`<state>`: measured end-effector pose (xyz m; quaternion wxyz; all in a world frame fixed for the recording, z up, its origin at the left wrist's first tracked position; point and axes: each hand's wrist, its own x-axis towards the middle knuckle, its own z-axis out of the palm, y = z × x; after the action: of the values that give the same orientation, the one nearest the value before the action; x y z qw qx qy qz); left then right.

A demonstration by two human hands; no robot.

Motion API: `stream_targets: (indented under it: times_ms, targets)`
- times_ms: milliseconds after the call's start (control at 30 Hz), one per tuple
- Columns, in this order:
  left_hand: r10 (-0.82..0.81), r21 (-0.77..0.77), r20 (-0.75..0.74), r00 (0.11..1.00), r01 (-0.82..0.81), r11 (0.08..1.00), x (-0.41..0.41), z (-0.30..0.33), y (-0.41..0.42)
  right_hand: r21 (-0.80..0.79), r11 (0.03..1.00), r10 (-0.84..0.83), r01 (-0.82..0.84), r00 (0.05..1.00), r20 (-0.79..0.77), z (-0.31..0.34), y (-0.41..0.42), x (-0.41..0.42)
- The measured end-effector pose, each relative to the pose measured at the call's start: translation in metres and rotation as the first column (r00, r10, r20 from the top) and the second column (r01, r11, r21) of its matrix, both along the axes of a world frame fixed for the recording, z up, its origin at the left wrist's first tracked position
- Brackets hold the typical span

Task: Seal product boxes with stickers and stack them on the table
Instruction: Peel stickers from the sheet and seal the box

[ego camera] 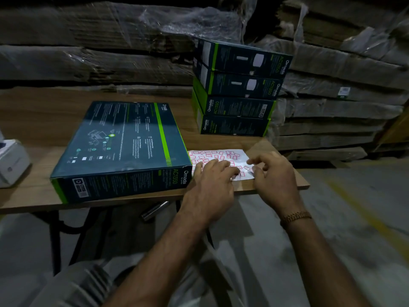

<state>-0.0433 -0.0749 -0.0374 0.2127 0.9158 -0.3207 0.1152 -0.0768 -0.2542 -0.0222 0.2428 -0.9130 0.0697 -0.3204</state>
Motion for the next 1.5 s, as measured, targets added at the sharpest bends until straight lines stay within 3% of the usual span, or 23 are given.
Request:
stream_targets:
  times_ms: [133,367,833,1033,1200,1500]
  targets:
    - [0.013,0.049,0.016,1.000,-0.014,0.999,0.001,-0.002,-0.002,0.003,1.000,0.021,-0.021,0.996,-0.086,-0.007,0.006,0.000]
    - [0.010,0.091,0.010,1.000,-0.011,0.996,0.002,0.001,-0.003,-0.098,0.995,-0.021,0.013,0.997,-0.078,-0.007,0.015,0.002]
    - [0.030,0.121,0.008,1.000,-0.031,0.992,0.003,0.001,-0.004,-0.050,0.994,-0.111,0.100,0.945,-0.308,0.009,0.025,0.003]
    - [0.030,0.113,0.001,1.000,-0.030,0.993,0.004,-0.001,-0.005,-0.025,0.995,-0.105,0.102,0.971,-0.217,0.005,0.022,0.003]
    - [0.026,0.120,-0.007,1.000,-0.025,0.992,0.004,0.001,-0.005,-0.068,0.980,-0.194,0.184,0.962,-0.193,0.006,0.030,0.003]
    - [0.026,0.122,-0.003,1.000,-0.025,0.992,0.005,-0.001,-0.006,-0.222,0.961,-0.220,0.167,0.946,-0.239,0.003,0.032,0.012]
